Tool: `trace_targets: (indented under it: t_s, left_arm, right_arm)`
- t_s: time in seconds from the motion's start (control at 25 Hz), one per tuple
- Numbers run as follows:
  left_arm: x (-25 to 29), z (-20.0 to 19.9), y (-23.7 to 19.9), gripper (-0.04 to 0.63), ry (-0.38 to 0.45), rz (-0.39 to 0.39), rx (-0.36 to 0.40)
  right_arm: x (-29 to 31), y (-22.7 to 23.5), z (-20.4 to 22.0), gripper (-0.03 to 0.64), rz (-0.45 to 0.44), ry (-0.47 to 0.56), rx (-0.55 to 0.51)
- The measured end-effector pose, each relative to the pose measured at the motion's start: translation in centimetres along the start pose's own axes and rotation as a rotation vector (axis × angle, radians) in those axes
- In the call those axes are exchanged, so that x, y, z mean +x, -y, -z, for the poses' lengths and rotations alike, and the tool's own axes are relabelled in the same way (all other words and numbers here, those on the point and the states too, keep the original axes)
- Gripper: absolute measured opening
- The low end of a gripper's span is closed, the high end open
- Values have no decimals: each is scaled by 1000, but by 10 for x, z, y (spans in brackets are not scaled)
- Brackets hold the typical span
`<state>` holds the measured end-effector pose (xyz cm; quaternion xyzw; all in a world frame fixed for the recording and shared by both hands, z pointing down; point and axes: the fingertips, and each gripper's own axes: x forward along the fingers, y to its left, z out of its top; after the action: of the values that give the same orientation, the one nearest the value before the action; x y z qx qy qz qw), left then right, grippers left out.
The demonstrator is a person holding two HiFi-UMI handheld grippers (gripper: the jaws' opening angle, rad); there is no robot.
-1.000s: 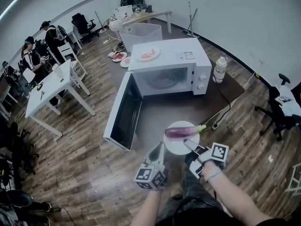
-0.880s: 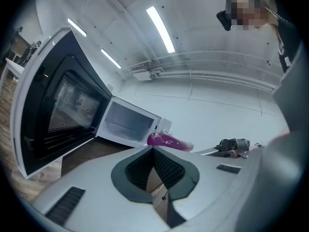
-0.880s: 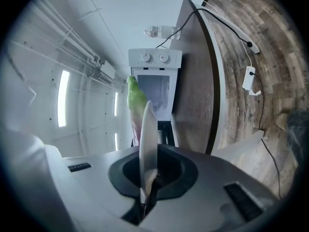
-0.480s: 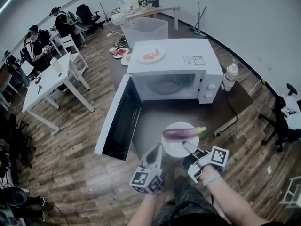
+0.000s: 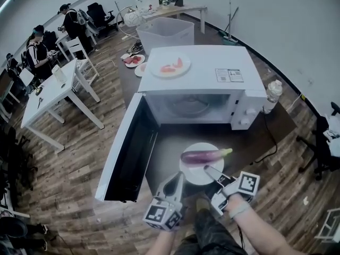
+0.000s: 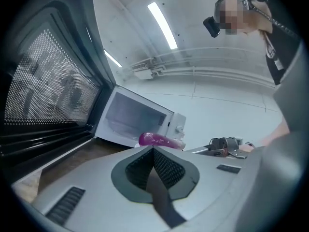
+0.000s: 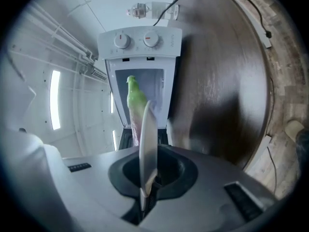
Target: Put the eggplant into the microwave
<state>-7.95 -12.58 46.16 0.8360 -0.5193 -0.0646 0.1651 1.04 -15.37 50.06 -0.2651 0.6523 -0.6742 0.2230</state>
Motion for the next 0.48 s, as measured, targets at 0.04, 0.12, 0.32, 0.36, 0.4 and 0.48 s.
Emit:
trace_targets:
  t_s: [0.04,0.12,0.32,0.36,0.4,0.48]
  left_arm:
    - [3,-2,-3,0,1,-9,-4]
    - [11,-5,-11,2,5,-22,-6]
    - [32,-5,-24,2,13,-41,-14]
    - [37,-5,-26,2,14,-44,-16]
    - [42,-6,-29,2,18,-45,-17]
    - [53,-8,-33,2,26,-45,-19]
  right_arm:
    - [5,2,-3,6,1,-2,1]
    - [15,5,-9,6,1,-2,6]
    - [37,7,-29,6,-4,-1,16]
    - [41,6,-34,6,-6,1,16]
    - [45,6,-38,6,-9,2,16]
    - [54,5,-47,6,-14,7,13]
